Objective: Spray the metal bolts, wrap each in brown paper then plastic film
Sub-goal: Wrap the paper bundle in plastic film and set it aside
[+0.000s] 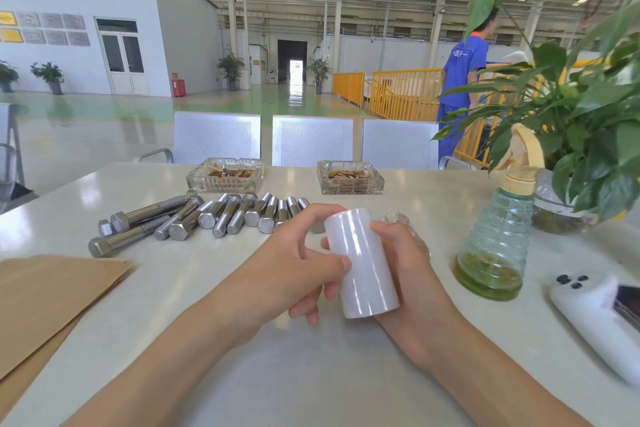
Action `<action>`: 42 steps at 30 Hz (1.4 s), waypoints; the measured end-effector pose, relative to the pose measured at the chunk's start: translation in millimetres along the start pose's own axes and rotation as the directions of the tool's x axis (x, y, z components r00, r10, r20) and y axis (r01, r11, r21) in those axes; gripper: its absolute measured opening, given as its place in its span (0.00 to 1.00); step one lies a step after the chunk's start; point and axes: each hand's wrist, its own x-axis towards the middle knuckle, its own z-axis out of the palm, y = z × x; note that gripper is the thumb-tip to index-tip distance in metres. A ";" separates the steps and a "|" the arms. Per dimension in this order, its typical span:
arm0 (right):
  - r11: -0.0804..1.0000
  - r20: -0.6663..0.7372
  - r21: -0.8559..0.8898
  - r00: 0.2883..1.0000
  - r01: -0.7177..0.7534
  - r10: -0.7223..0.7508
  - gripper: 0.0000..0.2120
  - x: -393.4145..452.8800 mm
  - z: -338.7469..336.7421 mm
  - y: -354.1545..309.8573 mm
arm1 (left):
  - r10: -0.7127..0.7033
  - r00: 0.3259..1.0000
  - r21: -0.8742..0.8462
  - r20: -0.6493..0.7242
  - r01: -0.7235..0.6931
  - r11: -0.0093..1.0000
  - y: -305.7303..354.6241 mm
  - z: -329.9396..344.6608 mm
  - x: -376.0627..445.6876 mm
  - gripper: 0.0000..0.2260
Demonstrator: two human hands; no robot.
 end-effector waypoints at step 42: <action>0.942 -0.217 -0.197 0.925 0.271 -0.312 0.08 10.9 1.0 13.7 | 0.082 0.948 0.345 -0.306 0.030 0.938 -21.7 6.2 3.2 0.05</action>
